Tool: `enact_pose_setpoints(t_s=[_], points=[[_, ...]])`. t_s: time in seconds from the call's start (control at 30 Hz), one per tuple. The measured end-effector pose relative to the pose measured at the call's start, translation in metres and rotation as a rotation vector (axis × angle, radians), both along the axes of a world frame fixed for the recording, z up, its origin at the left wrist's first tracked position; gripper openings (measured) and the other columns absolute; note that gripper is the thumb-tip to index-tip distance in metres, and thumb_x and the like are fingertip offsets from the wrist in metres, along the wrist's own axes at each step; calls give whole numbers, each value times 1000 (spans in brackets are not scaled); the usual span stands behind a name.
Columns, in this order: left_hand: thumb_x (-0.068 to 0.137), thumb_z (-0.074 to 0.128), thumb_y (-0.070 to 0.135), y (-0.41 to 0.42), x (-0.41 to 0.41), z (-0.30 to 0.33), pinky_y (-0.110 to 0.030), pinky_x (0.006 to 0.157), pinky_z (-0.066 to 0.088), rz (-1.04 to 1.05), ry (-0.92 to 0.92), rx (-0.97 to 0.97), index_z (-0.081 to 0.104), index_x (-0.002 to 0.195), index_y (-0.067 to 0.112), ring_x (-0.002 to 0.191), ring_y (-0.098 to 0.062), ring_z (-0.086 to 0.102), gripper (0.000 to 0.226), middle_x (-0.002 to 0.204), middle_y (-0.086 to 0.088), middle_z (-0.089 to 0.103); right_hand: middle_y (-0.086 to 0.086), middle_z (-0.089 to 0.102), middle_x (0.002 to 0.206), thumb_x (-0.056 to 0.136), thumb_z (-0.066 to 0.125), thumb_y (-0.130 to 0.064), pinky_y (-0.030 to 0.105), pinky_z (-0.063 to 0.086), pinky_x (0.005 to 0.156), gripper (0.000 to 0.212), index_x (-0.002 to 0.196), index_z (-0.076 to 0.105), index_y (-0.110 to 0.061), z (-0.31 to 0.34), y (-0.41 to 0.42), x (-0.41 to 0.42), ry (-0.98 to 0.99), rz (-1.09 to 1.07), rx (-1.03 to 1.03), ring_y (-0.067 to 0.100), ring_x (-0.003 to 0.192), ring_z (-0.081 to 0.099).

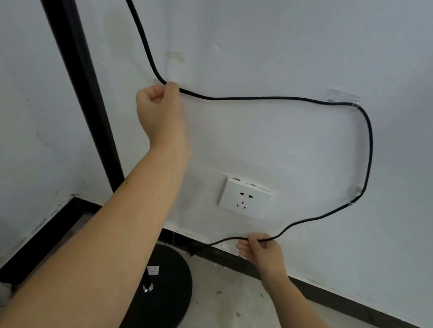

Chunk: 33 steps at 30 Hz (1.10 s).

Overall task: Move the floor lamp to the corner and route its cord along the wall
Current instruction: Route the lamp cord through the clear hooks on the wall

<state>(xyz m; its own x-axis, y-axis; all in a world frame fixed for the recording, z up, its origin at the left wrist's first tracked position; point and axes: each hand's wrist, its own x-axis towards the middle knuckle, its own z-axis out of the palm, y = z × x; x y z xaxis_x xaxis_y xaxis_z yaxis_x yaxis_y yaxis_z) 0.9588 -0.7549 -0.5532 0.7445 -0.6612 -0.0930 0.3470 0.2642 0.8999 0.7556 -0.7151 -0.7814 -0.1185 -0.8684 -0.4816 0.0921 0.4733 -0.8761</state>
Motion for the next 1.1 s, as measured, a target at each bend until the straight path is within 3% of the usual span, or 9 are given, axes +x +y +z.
enact_pose_setpoints(t_s=[0.23, 0.33, 0.43, 0.53, 0.77, 0.9, 0.97, 1.1], points=[[86, 49, 15, -1, -4, 2, -23, 46, 40, 42, 13, 5, 45, 77, 15, 40, -9, 39, 10, 60, 2, 44, 13, 69, 76, 94, 51, -3, 17, 58, 54, 9, 91, 59, 1, -14, -9, 12, -41, -220, 18, 20, 69, 69], [84, 50, 14, -1, -5, 3, -23, 47, 37, 37, 47, 3, 45, 73, 17, 46, -12, 37, 13, 62, 1, 42, 11, 67, 72, 93, 52, -3, 23, 58, 61, 10, 86, 60, -1, -17, -10, 14, 34, -236, 6, 20, 66, 67], [83, 52, 10, 0, -4, 1, -24, 49, 36, 21, 65, -25, 44, 71, 17, 50, -14, 36, 16, 65, 0, 42, 6, 65, 68, 91, 56, -7, 36, 57, 73, 11, 82, 62, -5, -21, -7, 11, 286, -169, -44, 23, 65, 64], [83, 54, 10, -1, -3, -1, -23, 50, 37, 16, 78, -48, 46, 71, 18, 47, -11, 37, 17, 62, 3, 43, 6, 64, 70, 92, 55, -11, 32, 53, 69, 12, 88, 64, -5, -25, -5, 10, 403, -106, -99, 19, 62, 62], [86, 54, 11, 0, -2, -4, -22, 52, 40, 4, 18, -74, 46, 71, 19, 49, -10, 40, 18, 59, 5, 44, 7, 63, 75, 95, 50, -12, 25, 46, 56, 13, 84, 56, -8, -34, -3, 15, 425, -151, -107, 23, 70, 64], [88, 53, 12, -1, -1, -6, -22, 54, 42, -5, -11, -82, 47, 73, 19, 52, -10, 41, 17, 63, 4, 45, 9, 63, 82, 96, 49, -12, 27, 46, 63, 11, 86, 52, -9, -36, -5, 15, 433, -229, -65, 23, 74, 60], [88, 53, 13, 0, -1, -7, -22, 54, 42, -6, -19, -84, 47, 74, 19, 51, -9, 41, 17, 64, 4, 45, 9, 64, 83, 96, 46, -11, 26, 46, 61, 11, 88, 51, -9, -36, -6, 15, 397, -234, -38, 23, 76, 63], [88, 54, 12, 1, 0, -5, -22, 54, 42, 0, -19, -77, 47, 74, 18, 52, -9, 41, 17, 67, 3, 45, 12, 66, 83, 96, 46, -8, 32, 53, 71, 11, 87, 53, -6, -33, -12, 14, 341, -247, 30, 25, 75, 68]])
